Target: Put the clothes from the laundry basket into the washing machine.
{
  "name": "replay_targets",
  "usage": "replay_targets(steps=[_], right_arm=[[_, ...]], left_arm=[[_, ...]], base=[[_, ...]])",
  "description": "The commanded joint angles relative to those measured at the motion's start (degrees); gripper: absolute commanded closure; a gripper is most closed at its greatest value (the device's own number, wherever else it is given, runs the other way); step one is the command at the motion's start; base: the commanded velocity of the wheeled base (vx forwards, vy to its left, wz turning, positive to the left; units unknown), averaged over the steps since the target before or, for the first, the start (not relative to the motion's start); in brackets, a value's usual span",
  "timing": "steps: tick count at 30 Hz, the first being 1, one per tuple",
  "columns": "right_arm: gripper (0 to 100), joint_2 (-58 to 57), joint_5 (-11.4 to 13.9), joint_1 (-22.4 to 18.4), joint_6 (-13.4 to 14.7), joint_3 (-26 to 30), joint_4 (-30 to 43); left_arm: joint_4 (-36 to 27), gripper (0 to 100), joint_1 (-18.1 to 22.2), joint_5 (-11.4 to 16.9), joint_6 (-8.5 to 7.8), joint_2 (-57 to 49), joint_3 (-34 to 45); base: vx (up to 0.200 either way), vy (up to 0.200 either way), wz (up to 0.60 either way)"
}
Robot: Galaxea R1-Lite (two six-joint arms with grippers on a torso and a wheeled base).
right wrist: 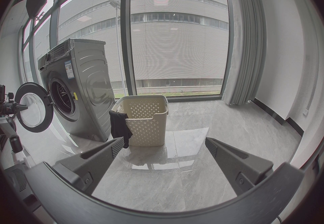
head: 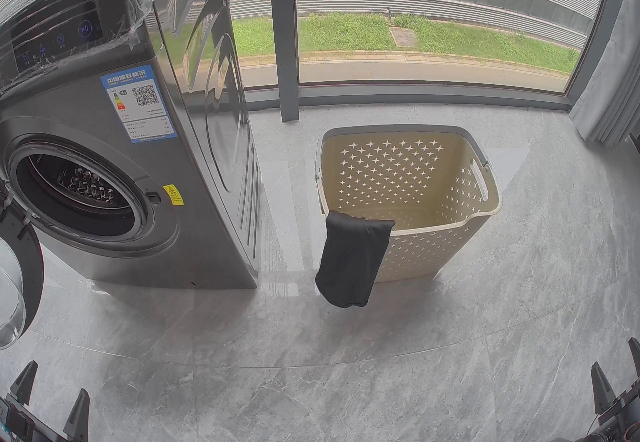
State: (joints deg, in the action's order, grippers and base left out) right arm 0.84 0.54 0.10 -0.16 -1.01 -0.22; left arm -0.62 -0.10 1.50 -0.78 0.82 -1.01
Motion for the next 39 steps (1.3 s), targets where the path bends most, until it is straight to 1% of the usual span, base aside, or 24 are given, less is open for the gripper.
replay_targets(steps=[1,6,15,24,36,39], right_arm=[[0,-0.84,0.08,0.08,-0.02,1.01,-0.04],[0,-0.84,-0.01,0.08,-0.02,1.01,-0.04],[0,-0.84,-0.01,0.08,-0.02,1.01,-0.04],[0,-0.84,0.08,0.08,-0.02,1.01,-0.04],[0,-0.84,-0.01,0.08,-0.02,1.01,-0.04],[0,-0.84,-0.01,0.08,-0.02,1.01,-0.04]], left_arm=[[0.01,0,0.01,-0.01,-0.01,-0.38,0.84],[0.01,0,0.1,-0.01,0.08,-0.38,0.84],[0.01,0,0.1,-0.01,0.08,-0.38,0.84],[0.01,0,0.1,-0.01,0.08,-0.38,0.84],[0.01,0,0.01,-0.01,0.08,-0.38,0.84],[0.01,0,0.01,-0.01,0.08,-0.38,0.84]], base=[[0.0,0.0,0.0],[0.0,0.0,0.0],[0.0,-0.2,0.0],[0.0,0.0,0.0],[0.2,0.0,0.0],[0.0,0.0,0.0]])
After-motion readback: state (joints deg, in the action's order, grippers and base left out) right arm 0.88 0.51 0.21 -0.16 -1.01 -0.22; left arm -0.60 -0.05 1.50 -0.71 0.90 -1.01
